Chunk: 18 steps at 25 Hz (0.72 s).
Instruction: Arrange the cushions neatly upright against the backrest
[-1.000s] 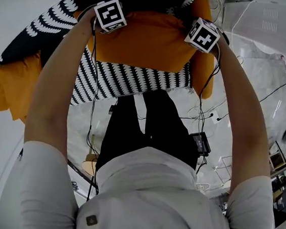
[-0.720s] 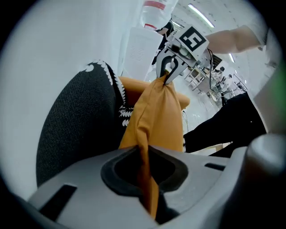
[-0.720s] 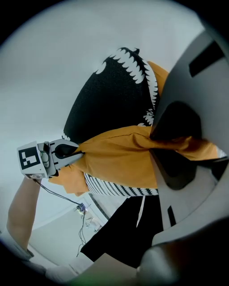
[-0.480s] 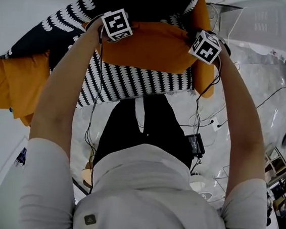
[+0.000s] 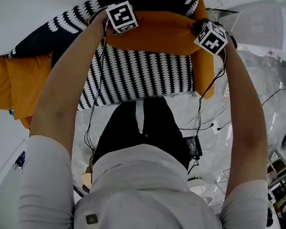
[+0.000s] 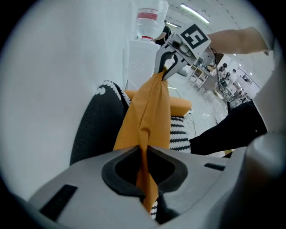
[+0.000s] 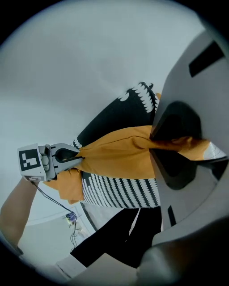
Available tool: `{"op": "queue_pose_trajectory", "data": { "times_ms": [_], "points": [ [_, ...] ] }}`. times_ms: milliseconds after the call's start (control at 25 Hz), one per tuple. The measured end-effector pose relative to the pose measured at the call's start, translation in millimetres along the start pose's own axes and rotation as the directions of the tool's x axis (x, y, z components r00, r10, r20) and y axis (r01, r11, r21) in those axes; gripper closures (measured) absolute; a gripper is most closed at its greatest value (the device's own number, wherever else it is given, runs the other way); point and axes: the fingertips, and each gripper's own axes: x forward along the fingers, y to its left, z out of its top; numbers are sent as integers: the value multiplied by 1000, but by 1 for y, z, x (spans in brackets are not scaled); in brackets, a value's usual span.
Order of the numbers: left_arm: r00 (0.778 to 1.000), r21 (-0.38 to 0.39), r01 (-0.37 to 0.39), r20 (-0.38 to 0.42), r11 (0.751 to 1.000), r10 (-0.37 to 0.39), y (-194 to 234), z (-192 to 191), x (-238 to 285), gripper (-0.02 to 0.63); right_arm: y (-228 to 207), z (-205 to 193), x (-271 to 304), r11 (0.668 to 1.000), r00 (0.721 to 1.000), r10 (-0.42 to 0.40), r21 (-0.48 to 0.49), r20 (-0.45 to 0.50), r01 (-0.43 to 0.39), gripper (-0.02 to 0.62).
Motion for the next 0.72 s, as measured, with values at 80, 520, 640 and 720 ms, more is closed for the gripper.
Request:
{"op": "queue_pose_trajectory", "data": {
  "times_ms": [80,520,640,720],
  "points": [
    [999,-9,-34,-4,999,34,16,8,-4,572,-15,1,-1,1000,1000,-6,-19,-4,6,529],
    [997,-74,-49,-60,996,44,63,2,14,575,-61,14,28,995,999,-15,-95,31,17,529],
    [997,-102,-45,-61,994,39,69,-6,18,575,-71,21,42,992,999,4,-124,33,0,529],
    [998,-117,-47,-49,992,42,75,-4,19,575,-80,21,47,991,999,15,-136,28,-12,529]
  ]
}}
